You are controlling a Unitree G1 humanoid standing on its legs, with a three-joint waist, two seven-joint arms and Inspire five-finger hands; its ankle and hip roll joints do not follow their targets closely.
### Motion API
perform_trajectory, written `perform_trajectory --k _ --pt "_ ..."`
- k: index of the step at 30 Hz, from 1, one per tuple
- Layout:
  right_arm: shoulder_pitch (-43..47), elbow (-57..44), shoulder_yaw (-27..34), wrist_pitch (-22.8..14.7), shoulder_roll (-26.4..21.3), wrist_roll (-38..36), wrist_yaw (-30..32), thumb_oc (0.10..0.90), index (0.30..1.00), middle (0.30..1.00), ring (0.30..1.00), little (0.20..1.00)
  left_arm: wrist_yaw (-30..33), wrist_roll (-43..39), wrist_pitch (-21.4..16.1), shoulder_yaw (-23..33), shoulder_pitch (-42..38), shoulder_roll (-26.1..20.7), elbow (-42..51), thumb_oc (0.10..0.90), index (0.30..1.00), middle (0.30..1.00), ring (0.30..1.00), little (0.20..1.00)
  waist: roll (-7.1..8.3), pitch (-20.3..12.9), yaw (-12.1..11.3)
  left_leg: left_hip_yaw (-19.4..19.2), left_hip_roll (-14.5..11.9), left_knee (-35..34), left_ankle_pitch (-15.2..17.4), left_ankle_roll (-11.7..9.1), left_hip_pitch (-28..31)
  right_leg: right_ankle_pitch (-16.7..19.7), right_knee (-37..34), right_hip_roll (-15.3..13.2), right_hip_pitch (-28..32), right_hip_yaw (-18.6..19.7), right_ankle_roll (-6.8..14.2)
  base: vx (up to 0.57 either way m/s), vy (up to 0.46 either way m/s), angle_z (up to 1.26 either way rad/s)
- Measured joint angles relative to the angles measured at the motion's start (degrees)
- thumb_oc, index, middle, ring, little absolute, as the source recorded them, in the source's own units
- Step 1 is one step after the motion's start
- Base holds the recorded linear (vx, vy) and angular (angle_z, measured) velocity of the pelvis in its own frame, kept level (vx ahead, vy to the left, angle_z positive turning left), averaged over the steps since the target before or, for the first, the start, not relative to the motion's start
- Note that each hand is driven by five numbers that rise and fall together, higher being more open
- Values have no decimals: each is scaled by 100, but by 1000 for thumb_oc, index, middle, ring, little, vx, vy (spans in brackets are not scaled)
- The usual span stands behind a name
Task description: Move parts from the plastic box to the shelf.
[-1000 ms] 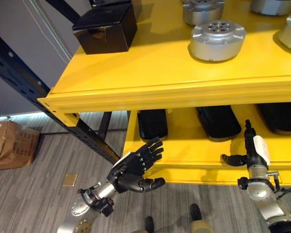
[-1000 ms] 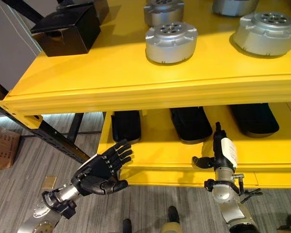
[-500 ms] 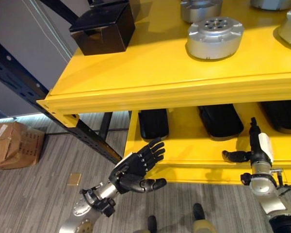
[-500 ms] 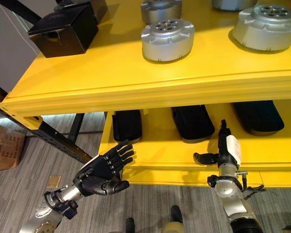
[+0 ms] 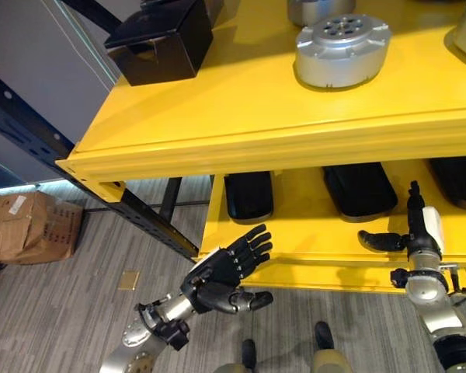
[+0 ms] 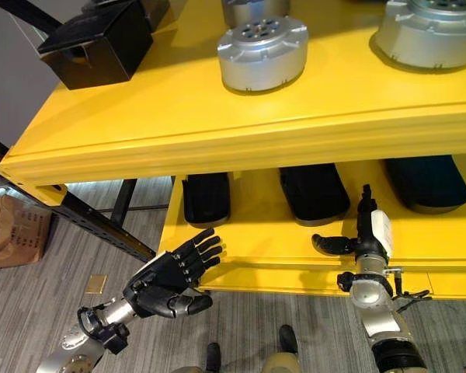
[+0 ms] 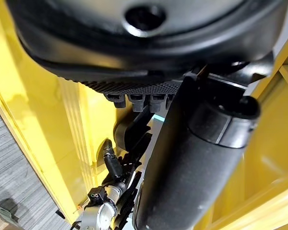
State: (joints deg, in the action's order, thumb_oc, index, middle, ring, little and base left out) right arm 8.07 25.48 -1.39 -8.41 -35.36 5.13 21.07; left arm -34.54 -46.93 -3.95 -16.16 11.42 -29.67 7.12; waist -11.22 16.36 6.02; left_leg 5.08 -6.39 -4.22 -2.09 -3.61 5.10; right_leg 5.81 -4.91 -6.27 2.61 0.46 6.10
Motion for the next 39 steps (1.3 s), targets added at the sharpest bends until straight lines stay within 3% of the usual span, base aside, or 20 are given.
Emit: perform_trajectory --k 7,15,39 --pt "245 207 -4 -24 -56 -91 -232 900 1000 1000 1000 1000 -1 0 20 -5 -206 27 -95 900 1000 1000 1000 1000 5 98 0 10 -13 40 -36 -57 0 -28 77 17 -9 -8 -23 0 0 0" --pt "340 245 -10 -14 -88 -307 -617 900 1000 1000 1000 1000 -30 0 21 -6 -214 31 -102 900 1000 1000 1000 1000 -27 127 -8 25 -58 79 11 13 -10 -95 242 62 -63 -27 -68 0 0 0" --pt "302 -67 -203 2 105 -491 -677 900 1000 1000 1000 1000 -116 7 19 -6 -275 184 -217 900 1000 1000 1000 1000 -27 127 11 15 -62 101 9 14 -73 -190 452 72 -231 -1 -70 -1 3 0"
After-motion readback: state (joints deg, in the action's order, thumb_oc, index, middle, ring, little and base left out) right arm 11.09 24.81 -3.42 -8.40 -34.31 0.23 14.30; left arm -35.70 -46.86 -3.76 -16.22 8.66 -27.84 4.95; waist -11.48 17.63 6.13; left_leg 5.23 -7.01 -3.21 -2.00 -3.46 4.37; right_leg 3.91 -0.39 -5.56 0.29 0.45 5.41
